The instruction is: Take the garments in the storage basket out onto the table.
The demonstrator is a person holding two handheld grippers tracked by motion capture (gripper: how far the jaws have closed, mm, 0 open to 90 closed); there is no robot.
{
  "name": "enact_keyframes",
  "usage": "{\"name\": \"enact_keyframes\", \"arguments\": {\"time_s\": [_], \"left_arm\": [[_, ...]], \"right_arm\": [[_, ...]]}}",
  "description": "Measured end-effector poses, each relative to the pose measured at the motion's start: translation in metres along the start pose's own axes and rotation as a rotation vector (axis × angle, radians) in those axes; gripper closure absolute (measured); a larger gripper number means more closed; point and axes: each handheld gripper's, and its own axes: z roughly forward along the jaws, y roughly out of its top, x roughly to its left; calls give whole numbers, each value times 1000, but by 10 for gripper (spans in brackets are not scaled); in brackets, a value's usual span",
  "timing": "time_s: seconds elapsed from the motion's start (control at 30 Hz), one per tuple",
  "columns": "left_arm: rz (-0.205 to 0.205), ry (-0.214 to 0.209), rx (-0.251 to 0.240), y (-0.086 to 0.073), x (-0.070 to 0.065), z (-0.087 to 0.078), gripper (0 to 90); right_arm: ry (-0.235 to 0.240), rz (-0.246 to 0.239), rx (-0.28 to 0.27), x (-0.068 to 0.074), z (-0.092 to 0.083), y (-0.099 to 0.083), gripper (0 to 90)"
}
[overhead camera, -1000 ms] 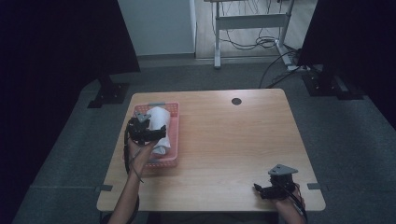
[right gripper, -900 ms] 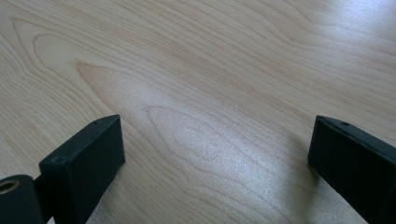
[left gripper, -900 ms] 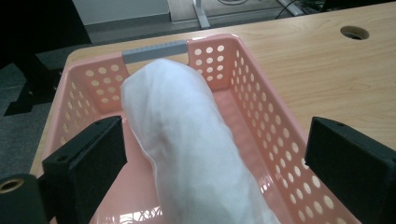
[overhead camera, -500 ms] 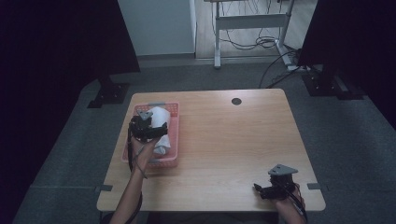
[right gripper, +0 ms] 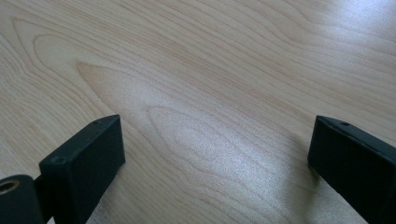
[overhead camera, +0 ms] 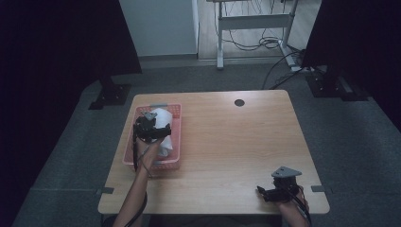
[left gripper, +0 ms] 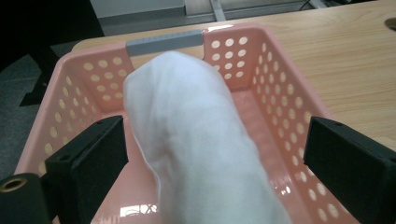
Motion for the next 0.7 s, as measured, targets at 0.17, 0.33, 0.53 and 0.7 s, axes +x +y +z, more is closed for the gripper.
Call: {"name": "enact_keyframes", "arguments": {"time_s": [0.17, 0.33, 0.53, 0.7], "left_arm": [[-11, 4, 29, -5, 1, 10, 58], [-2, 19, 70, -3, 0, 15, 57], [1, 34, 119, -4, -1, 22, 61], [4, 40, 160, -5, -1, 28, 74]], "right_arm": [[0, 0, 0, 0, 0, 0, 35], [1, 0, 0, 0, 0, 0, 34], [1, -1, 0, 0, 0, 0, 34], [1, -1, 0, 0, 0, 0, 34]]}}
